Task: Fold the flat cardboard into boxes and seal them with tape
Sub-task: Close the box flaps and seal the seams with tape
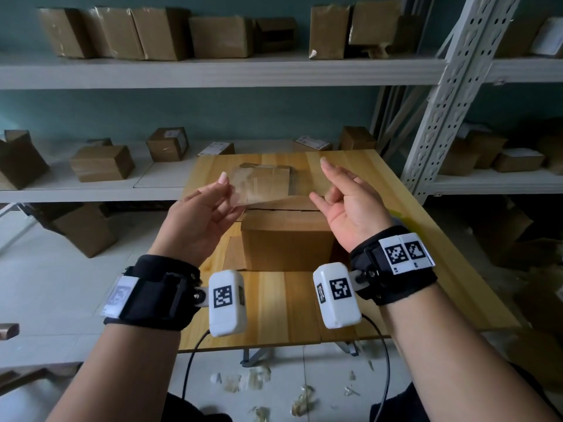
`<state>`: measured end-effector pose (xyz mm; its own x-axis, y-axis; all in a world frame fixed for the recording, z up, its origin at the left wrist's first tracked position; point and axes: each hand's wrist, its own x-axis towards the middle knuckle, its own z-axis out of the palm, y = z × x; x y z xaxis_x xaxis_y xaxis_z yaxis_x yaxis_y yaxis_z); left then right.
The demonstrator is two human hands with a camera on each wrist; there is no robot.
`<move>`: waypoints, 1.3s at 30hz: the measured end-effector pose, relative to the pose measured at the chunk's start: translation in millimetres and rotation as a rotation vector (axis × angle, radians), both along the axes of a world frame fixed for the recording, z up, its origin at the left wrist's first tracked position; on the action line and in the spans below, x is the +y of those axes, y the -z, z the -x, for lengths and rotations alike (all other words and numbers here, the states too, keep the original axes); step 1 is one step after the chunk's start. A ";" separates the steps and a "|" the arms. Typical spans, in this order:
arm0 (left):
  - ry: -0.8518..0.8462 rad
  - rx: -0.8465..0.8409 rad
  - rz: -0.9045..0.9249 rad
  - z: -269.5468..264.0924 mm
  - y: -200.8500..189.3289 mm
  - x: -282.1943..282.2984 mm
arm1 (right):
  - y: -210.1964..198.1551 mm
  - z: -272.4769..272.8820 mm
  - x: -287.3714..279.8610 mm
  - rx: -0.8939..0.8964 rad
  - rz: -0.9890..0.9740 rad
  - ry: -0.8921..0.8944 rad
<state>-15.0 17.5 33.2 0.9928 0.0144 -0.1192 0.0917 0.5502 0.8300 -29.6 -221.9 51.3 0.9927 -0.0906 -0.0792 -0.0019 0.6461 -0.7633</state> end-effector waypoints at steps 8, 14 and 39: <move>-0.082 0.041 -0.028 -0.9 6.0 -1.2 | 2.1 -0.3 -2.4 0.008 -0.022 0.013; -0.086 0.094 -0.050 -3.5 12.4 -4.2 | 2.4 -0.3 -3.9 -0.002 -0.027 0.004; -0.074 0.254 -0.110 -9.3 38.7 -18.5 | 4.9 -0.5 -3.4 -0.034 -0.068 -0.010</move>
